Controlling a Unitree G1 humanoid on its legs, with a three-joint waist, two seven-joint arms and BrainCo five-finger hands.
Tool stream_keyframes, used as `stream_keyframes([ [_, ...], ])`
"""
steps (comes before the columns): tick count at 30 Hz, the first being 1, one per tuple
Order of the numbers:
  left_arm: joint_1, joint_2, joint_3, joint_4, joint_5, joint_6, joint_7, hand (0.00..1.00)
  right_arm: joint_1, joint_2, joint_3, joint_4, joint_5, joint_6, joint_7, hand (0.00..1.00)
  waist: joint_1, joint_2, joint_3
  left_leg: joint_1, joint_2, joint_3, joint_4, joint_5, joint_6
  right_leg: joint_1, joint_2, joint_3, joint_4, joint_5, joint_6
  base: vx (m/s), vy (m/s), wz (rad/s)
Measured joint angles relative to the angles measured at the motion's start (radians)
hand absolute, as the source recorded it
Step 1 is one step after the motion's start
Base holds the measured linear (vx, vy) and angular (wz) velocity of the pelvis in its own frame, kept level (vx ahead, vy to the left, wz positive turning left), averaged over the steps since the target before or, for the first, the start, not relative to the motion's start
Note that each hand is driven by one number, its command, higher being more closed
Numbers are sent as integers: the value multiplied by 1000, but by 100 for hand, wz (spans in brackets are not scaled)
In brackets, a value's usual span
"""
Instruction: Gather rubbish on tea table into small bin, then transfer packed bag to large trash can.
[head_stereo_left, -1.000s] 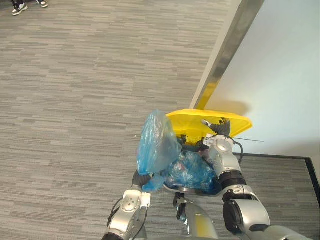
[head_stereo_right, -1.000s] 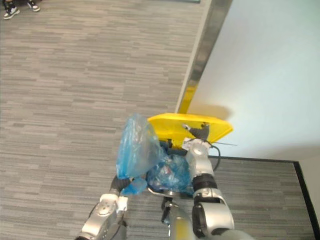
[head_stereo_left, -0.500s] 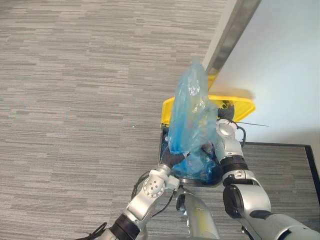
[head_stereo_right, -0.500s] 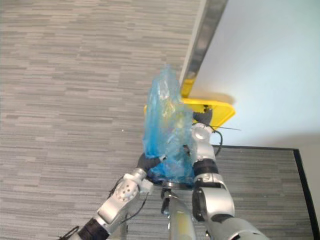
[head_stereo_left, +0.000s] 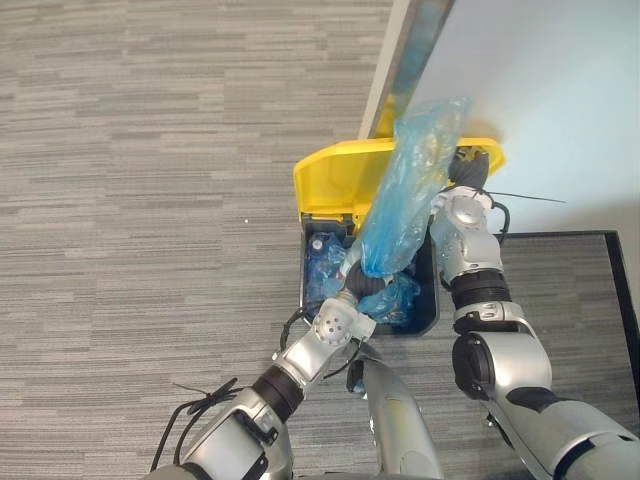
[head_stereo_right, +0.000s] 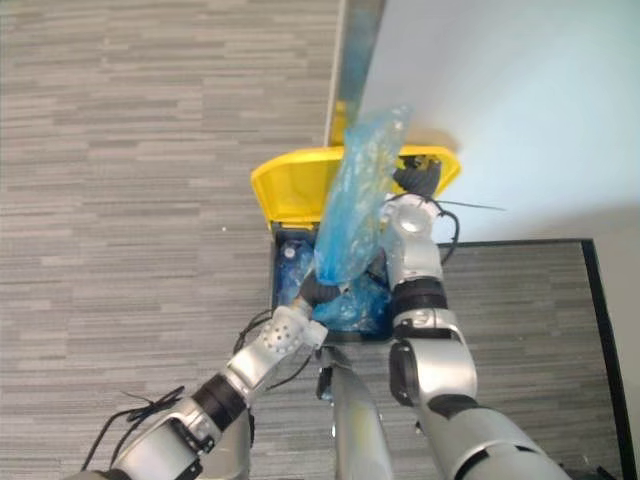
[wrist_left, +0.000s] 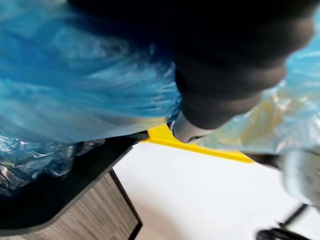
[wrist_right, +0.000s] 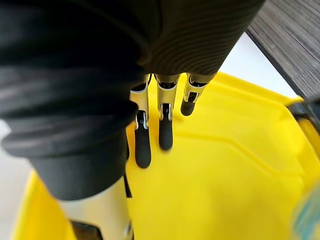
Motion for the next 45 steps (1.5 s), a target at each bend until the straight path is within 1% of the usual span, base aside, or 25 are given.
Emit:
stream_keyframes([
  [5, -61, -21, 131, 146, 3, 21, 32, 100, -37, -3, 53, -92, 26, -11, -2, 0, -13, -7, 35, -89, 31, 2, 60, -21, -21, -54, 29, 3, -29, 27, -5, 5, -55, -9],
  [6, -74, -25, 184, 187, 16, 29, 46, 0, -46, -2, 68, -118, 26, -18, -9, 0, -21, -10, 37, -122, 34, 1, 72, -21, -23, -82, 31, 3, -29, 28, -4, 13, -65, -3],
  [11, -99, -26, 292, 270, 64, 69, 78, 0, -72, -2, 110, -119, 29, -22, -9, 0, -31, -18, 55, -149, 63, 0, 91, -30, -37, -103, 57, 1, -29, 30, -1, 26, -70, -6],
  [14, -112, -28, 323, 271, 81, 74, 95, 0, -92, -5, 124, -119, 40, -25, -13, 0, -36, -19, 56, -180, 73, 2, 90, -27, -35, -129, 62, -1, -30, 29, 0, 23, -96, 7],
  [15, -124, -29, 334, 272, 81, 79, 95, 0, -98, -11, 139, -119, 48, -27, -13, 0, -36, -20, 57, -188, 83, 1, 79, -23, -27, -138, 65, -13, -32, 2, 39, 32, -151, -6],
  [16, -131, -29, 340, 272, 81, 81, 95, 0, -103, -15, 148, -119, 50, -28, -13, 0, -23, -13, 58, -190, 110, 5, 66, -18, -25, -170, 71, -19, 37, -3, 21, 71, -144, 36],
  [17, -144, -32, 351, 272, 86, 85, 93, 0, -111, -20, 153, -117, 67, -28, -22, 0, -55, -19, 63, -213, 111, 8, 91, -5, -67, -217, 65, 126, 204, -45, -86, 77, -118, 36],
  [18, -153, -32, 354, 272, 92, 86, 95, 0, -116, -21, 157, -111, 67, -28, -22, 0, -54, -20, 66, -218, 121, -1, 97, 0, -78, -220, 73, 110, 200, -41, -67, 84, -130, 34],
  [19, -167, -35, 353, 276, 100, 87, 93, 0, -125, -21, 161, -108, 68, -28, -18, 0, -40, -22, 67, -244, 116, -4, 118, 1, -75, -214, 72, 81, 156, -17, -47, 18, -94, -25],
  [20, -179, -43, 351, 275, 100, 87, 92, 0, -154, -20, 163, -101, 69, -28, -17, 0, -34, -22, 67, -269, 107, 0, 165, -6, -64, -215, 72, 69, 124, 16, -57, -20, -84, -26],
  [21, -182, -46, 351, 276, 100, 87, 93, 0, -161, -21, 170, -97, 69, -28, -14, 0, -37, -22, 67, -274, 103, 3, 178, -7, -61, -215, 72, 69, 114, 24, -59, -59, -29, -21],
  [23, -186, -55, 351, 276, 100, 87, 92, 0, -163, -22, 190, -96, 69, -28, 1, 0, -38, -22, 67, -300, 99, 29, 219, -23, -46, -205, 64, 46, 83, 46, -48, -83, 13, -19],
  [24, -182, -57, 351, 276, 100, 87, 92, 0, -163, -21, 205, -95, 69, -28, 8, 0, -40, -22, 67, -295, 112, 37, 206, -25, -50, -187, 65, 39, 54, 52, -38, -85, 13, -15],
  [25, -182, -57, 348, 276, 100, 87, 92, 0, -163, -21, 207, -95, 67, -28, 11, 0, -41, -20, 67, -293, 120, 36, 187, -18, -45, -177, 66, 35, 30, 35, -14, -52, -70, 22],
  [26, -174, -58, 347, 276, 100, 87, 91, 0, -162, -22, 204, -88, 65, -28, 13, 0, -45, -17, 73, -267, 131, 44, 152, 0, -68, -177, 66, 94, 184, 62, -110, 25, -104, 47],
  [27, -159, -55, 347, 269, 101, 86, 92, 0, -169, -21, 207, -70, 64, -30, 15, 0, -40, -19, 72, -255, 126, 32, 135, 22, -84, -146, 69, 83, 143, 65, -103, 42, -97, 42],
  [30, -152, -52, 348, 267, 101, 87, 93, 0, -174, -18, 207, -64, 63, -30, 30, 0, -10, -19, 71, -250, 103, 7, 150, 36, -47, -121, 68, 70, 92, 101, -101, -17, -48, -7],
  [32, -146, -53, 346, 250, 101, 87, 93, 0, -164, -17, 212, -63, 63, -30, 52, 0, -13, -19, 71, -263, 92, 29, 186, 25, -38, -105, 56, 46, 73, 118, -95, -83, 71, -13],
  [33, -142, -53, 341, 245, 101, 87, 92, 0, -156, -18, 217, -63, 62, -30, 57, 0, -20, -19, 71, -255, 86, 30, 172, 30, -45, -94, 49, 49, 64, 118, -91, -63, 66, 8],
  [35, -121, -52, 330, 232, 101, 87, 92, 0, -124, -16, 218, -63, 59, -31, 63, 0, -19, -19, 71, -225, 75, 25, 139, 55, -54, -56, 40, 49, 30, 125, -81, -47, 41, 28],
  [38, -55, -42, 329, 178, 101, 86, 93, 0, -56, 14, 218, -64, 22, -33, 72, 0, -4, -21, 67, -180, 66, 21, 113, 67, -50, -5, 30, 48, 9, 131, -73, -42, 20, 21],
  [39, -27, -33, 316, 141, 101, 86, 93, 0, -23, 24, 217, -64, 20, -34, 80, 0, 3, -32, 60, -165, 51, 18, 82, 86, -49, 3, 18, 50, 3, 132, -72, -14, 6, 26],
  [42, 49, -8, 287, 49, 101, 84, 89, 0, 46, 41, 214, -66, -17, -34, 97, 0, 20, -32, 59, -132, 47, 6, 84, 86, -45, 47, 16, 43, -9, 138, -64, 2, 10, 12],
  [43, 67, -3, 287, 31, 101, 82, 88, 0, 64, 46, 210, -66, -20, -34, 102, 0, 18, -32, 59, -122, 47, 3, 78, 86, -46, 58, 14, 42, -8, 138, -64, 19, 33, 16],
  [45, 173, 29, 275, -50, 96, 59, 69, 0, 164, 65, 186, -67, -54, -33, 114, 0, 30, -41, 27, -82, 35, 0, 46, 89, -42, 87, 5, 42, -10, 136, -60, 40, 33, 16],
])
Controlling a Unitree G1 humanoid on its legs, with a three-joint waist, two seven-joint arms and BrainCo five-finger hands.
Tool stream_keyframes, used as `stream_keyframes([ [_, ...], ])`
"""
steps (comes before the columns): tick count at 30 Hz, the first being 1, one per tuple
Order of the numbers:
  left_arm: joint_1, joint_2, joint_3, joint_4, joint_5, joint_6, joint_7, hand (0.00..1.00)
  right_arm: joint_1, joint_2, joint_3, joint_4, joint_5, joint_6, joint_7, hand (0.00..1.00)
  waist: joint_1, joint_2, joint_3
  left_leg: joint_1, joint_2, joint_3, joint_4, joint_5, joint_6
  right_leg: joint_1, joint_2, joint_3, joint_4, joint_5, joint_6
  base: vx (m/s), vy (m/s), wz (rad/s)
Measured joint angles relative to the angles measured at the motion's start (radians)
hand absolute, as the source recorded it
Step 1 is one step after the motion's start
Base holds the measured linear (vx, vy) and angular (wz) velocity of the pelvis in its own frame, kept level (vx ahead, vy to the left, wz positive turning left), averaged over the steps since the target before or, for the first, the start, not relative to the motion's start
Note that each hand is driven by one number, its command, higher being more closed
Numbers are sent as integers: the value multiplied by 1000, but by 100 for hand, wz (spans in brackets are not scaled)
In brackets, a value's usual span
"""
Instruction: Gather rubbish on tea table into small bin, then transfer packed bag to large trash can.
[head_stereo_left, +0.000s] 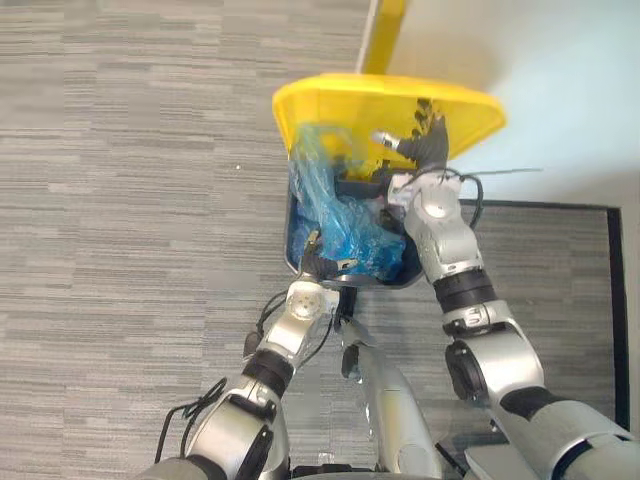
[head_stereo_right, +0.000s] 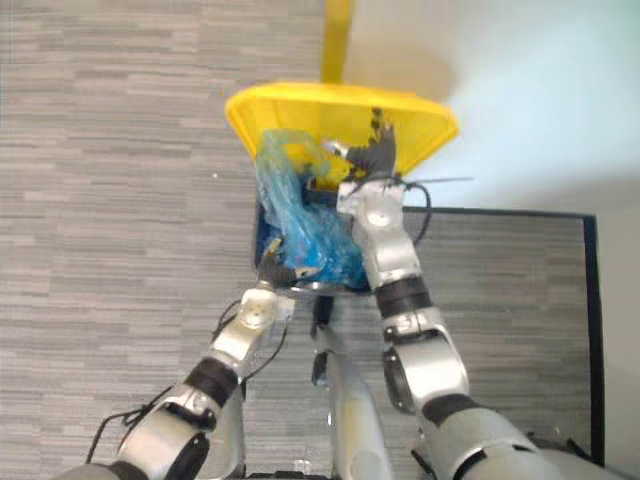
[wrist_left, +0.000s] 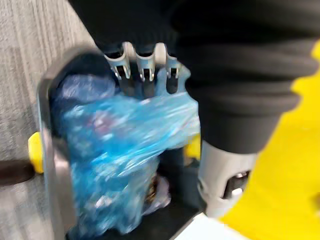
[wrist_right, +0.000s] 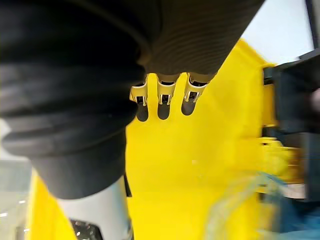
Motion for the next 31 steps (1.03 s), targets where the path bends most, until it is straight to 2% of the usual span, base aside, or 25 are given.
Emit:
stream_keyframes([
  [4, 187, 33, 28, -96, -39, -22, -42, 0, 157, 20, -22, -3, -33, 1, 22, 0, 23, 2, -50, 75, -5, 3, -34, 0, 2, 55, -4, 4, 5, -20, 18, 82, 42, 0],
  [7, 305, 35, 115, -89, -76, -28, -84, 0, 300, 37, -31, -26, -46, 1, 43, 0, 28, 3, -81, 146, -13, 5, -59, -4, 9, 103, -14, 7, 35, -47, 22, 101, 57, 2],
  [10, 390, 28, 256, 13, -78, -33, -94, 0, 450, 75, -27, -79, -83, -2, 59, 0, 40, 1, -111, 202, -30, 44, -67, -13, 25, 127, -28, 31, 57, -56, 35, 75, 68, -22],
  [11, 402, 28, 319, 84, -78, -27, -94, 0, 511, 84, -17, -81, -104, -3, 74, 0, 38, 3, -114, 230, -43, 55, -65, -13, 25, 142, -43, 40, 73, -56, 57, 9, 133, -22],
  [12, 405, 27, 370, 139, -77, -10, -94, 0, 581, 92, -16, -84, -121, -3, 88, 0, 32, -3, -124, 247, -62, 63, -67, -5, 39, 149, -61, 62, 77, -32, 136, 0, 118, -15],
  [13, 407, 24, 385, 155, -77, -7, -94, 0, 602, 94, -16, -84, -122, -2, 92, 0, 32, -2, -131, 247, -61, 67, -74, 6, 56, 150, -60, 70, 63, -11, 169, -53, 54, -21],
  [14, 421, 13, 426, 188, -76, 0, -94, 0, 647, 100, -17, -85, -129, -1, 106, 0, 34, 12, -150, 257, -34, 97, -114, 24, 61, 146, -60, 73, 79, 4, 186, -78, 29, -10],
  [15, 430, 10, 456, 222, -73, 10, -91, 0, 724, 117, -18, -81, -154, -6, 116, 0, 20, 11, -158, 312, -40, 97, -177, 70, 60, 136, -92, 62, 375, -169, 68, -66, 31, -4],
  [17, 455, 7, 457, 233, -56, 13, -92, 0, 784, 128, -21, -48, -166, -16, 127, 0, 15, 12, -180, 329, -40, 93, -209, 94, 57, 157, -120, 58, 523, -263, 63, -36, -26, 14],
  [18, 471, 8, 464, 248, -35, 15, -93, 0, 830, 151, -49, 25, -200, -23, 133, 0, 15, -5, -220, 326, -38, 91, -222, 109, 50, 195, -156, 51, 599, -324, 65, -43, -78, 11],
  [19, 471, 9, 471, 253, -31, 15, -92, 0, 845, 160, -61, 63, -208, -22, 134, 0, 15, -13, -233, 327, -37, 91, -227, 114, 44, 218, -173, 52, 603, -344, 67, -69, -188, 1],
  [20, 467, 10, 484, 266, -25, 19, -93, 0, 864, 170, -83, 144, -230, -21, 134, 0, 15, -29, -251, 330, -38, 98, -233, 123, 29, 252, -186, 42, 544, -382, 98, -75, -163, -48],
  [21, 445, -2, 509, 316, -23, 30, -93, 0, 871, 177, -148, 251, -240, -16, 125, 0, 26, -23, -281, 339, -29, 123, -273, 132, 34, 315, -134, 22, 352, -396, 96, -86, -181, -65],
  [22, 441, -5, 510, 325, -23, 31, -92, 0, 868, 177, -167, 271, -240, -12, 117, 0, 28, -22, -289, 336, -33, 135, -275, 132, 43, 341, -121, 26, 270, -406, 80, -60, -75, -94],
  [23, 431, -22, 515, 345, -23, 33, -91, 0, 857, 162, -193, 312, -239, -8, 109, 0, 31, 16, -290, 328, -19, 143, -275, 132, 49, 359, -93, 25, 190, -383, 68, -118, 33, -100],
  [24, 422, -42, 527, 356, -28, 32, -91, 0, 864, 151, -220, 358, -239, 3, 102, 0, 29, 35, -303, 328, -21, 169, -301, 148, 70, 357, -91, 12, 130, -345, 72, -138, 50, -91],
  [27, 408, -42, 541, 398, -39, 31, -90, 0, 870, 141, -272, 399, -236, 23, 100, 0, -2, 27, -308, 362, -21, 189, -348, 158, 73, 368, -79, 26, 104, -298, 72, -130, -9, -34],
  [31, 418, -42, 568, 412, -39, 30, -90, 0, 874, 142, -306, 415, -234, 28, 101, 0, -10, 28, -320, 378, -33, 196, -387, 174, 82, 391, -76, 45, 35, -254, 81, -33, 33, -8],
])
